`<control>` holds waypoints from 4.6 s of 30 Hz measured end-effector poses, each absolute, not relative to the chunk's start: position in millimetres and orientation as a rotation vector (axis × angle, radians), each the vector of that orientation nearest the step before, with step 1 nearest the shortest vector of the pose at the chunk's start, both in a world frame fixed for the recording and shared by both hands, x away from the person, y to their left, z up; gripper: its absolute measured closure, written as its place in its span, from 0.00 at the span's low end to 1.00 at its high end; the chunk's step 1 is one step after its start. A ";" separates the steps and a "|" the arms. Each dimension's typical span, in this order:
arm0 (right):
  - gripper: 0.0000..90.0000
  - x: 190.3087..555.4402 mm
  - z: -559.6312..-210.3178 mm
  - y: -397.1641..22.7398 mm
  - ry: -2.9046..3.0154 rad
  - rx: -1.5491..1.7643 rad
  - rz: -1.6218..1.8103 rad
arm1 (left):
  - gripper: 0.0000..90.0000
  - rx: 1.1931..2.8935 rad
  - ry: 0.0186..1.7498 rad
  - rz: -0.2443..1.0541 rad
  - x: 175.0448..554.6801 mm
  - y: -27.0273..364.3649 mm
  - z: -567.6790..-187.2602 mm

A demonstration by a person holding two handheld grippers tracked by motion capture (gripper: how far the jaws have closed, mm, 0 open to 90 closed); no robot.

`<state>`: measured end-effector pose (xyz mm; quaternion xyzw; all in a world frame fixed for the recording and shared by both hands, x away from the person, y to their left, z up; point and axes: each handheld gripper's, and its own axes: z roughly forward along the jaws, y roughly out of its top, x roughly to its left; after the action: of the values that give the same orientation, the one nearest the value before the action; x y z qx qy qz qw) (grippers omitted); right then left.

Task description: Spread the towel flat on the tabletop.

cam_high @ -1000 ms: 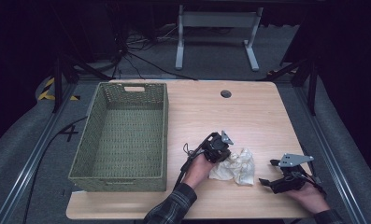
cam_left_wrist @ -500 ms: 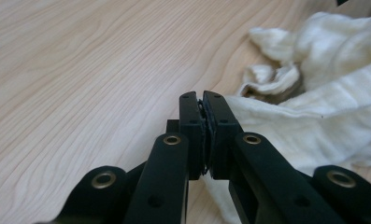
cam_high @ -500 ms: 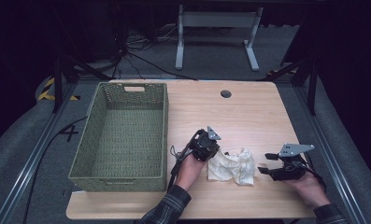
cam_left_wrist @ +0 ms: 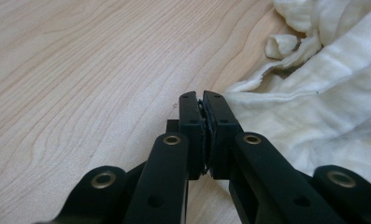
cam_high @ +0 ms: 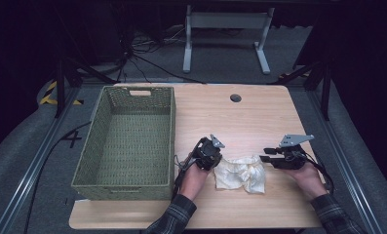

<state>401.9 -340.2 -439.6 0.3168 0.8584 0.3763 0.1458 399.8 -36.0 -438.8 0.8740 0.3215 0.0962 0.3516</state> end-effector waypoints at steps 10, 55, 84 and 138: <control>0.76 414.5 -457.5 -328.6 2.531 0.888 1.047 | 0.96 2.276 0.818 0.236 401.1 -37.9 -441.2; 0.78 400.7 -422.2 -407.9 2.338 1.050 1.079 | 0.73 2.148 0.977 0.436 410.3 -20.4 -426.2; 0.72 341.3 -436.5 -348.7 2.594 0.845 1.119 | 0.62 2.386 0.586 0.256 350.4 -33.9 -442.6; 0.98 353.6 -403.7 -417.0 2.343 0.964 1.026 | 0.98 2.210 0.877 0.457 380.3 -21.5 -390.8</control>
<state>353.6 -417.0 -403.7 0.3453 0.8395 0.3675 0.2025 380.3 -21.5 -390.8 0.8541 0.3392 0.1766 0.3525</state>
